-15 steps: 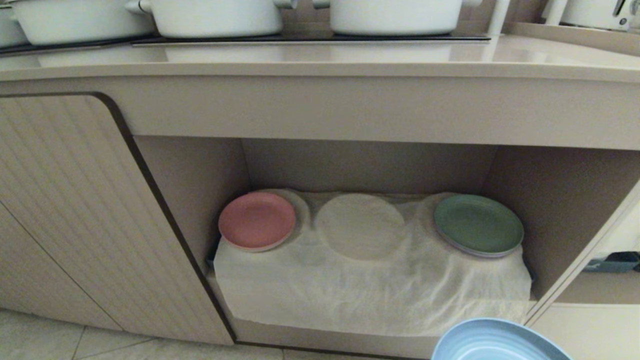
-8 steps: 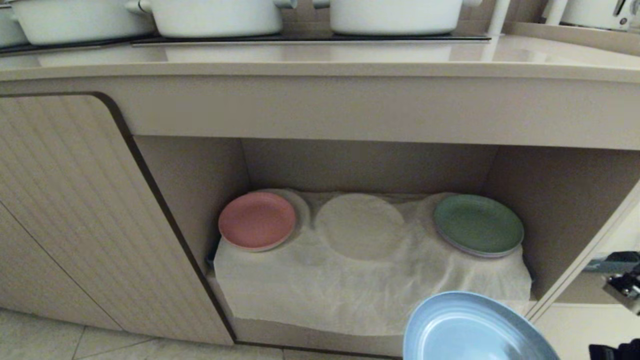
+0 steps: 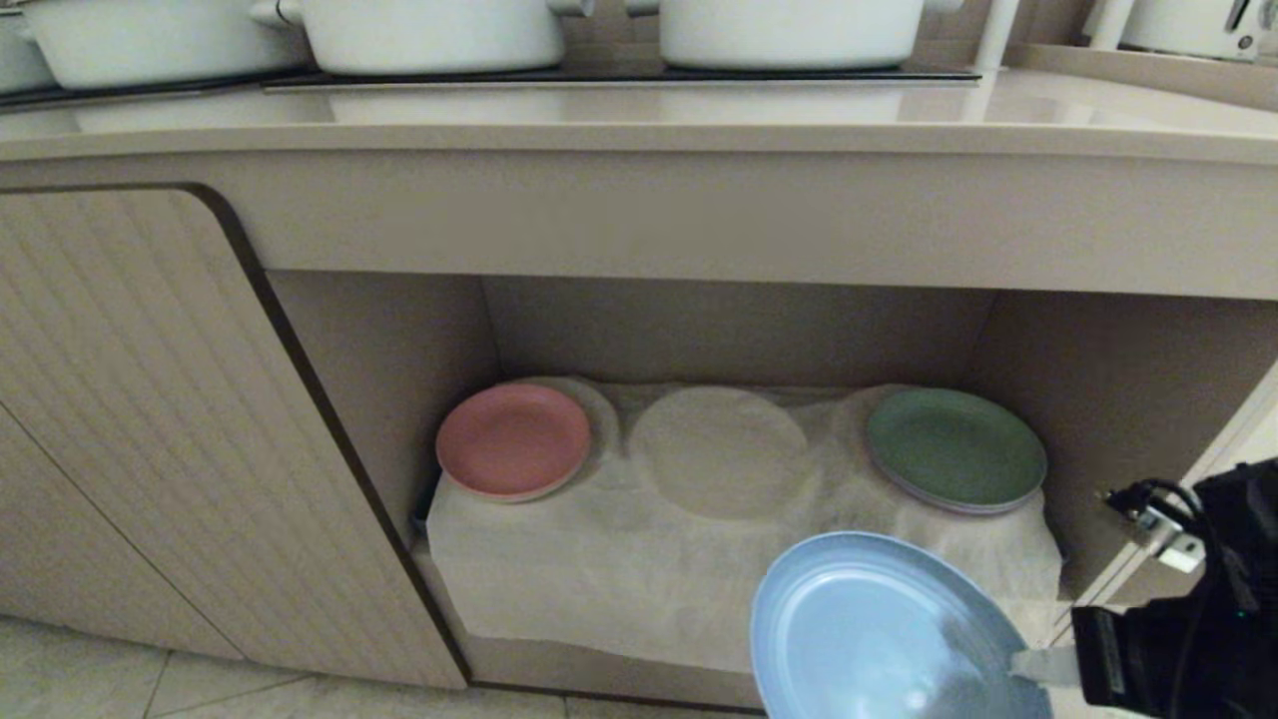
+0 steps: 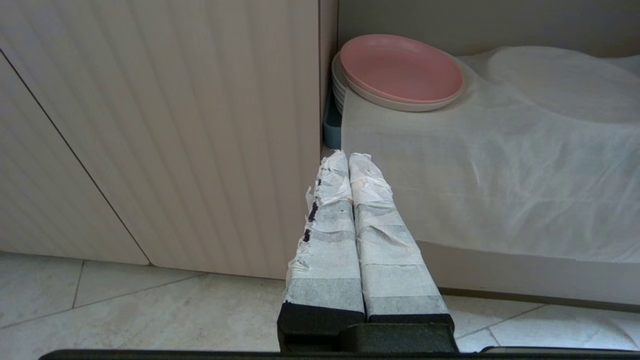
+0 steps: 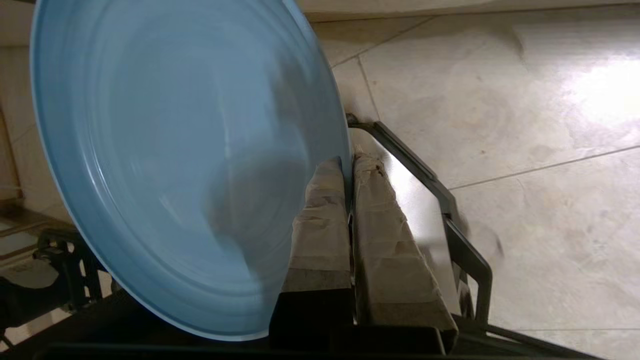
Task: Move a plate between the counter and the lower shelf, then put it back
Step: Put the plate in the cupboard
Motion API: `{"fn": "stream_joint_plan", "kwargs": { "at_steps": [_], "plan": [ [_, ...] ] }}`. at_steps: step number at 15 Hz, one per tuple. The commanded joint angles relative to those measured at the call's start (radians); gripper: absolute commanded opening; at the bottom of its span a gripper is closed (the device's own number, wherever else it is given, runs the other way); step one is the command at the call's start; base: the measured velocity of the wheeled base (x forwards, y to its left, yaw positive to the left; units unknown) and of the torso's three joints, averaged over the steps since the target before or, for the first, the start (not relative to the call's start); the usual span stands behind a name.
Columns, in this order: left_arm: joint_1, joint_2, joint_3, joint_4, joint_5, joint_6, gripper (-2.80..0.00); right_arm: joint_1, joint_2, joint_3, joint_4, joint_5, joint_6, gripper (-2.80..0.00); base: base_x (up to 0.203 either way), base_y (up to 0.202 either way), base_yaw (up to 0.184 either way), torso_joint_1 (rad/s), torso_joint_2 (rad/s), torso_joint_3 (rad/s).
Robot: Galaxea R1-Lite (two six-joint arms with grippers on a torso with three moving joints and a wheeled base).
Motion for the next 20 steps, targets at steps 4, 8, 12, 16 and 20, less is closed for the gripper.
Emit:
{"fn": "stream_joint_plan", "kwargs": {
  "at_steps": [4,8,12,16,20],
  "plan": [
    [0.0,0.0,0.0,0.0,0.0,-0.001,-2.8,0.003,0.139,-0.044,-0.05,0.006,0.004,-2.8,0.0,0.0,0.0,0.0,0.0,0.0],
    [0.0,0.0,0.0,0.0,0.0,-0.001,-2.8,0.004,0.244,-0.108,-0.105,0.006,0.034,-2.8,0.0,0.0,0.0,0.0,0.0,0.0],
    [0.0,0.0,0.0,0.0,0.0,-0.001,-2.8,0.005,0.349,-0.216,-0.108,0.006,0.044,-2.8,0.0,0.0,0.0,0.0,0.0,0.0],
    [0.0,0.0,0.0,0.0,0.0,-0.001,-2.8,0.015,0.451,-0.328,-0.107,0.006,0.064,-2.8,0.0,0.0,0.0,0.0,0.0,0.0],
    [0.0,0.0,0.0,0.0,0.0,-0.001,-2.8,0.041,0.525,-0.412,-0.108,0.004,0.144,-2.8,0.0,0.0,0.0,0.0,0.0,0.0]
  ]
}}
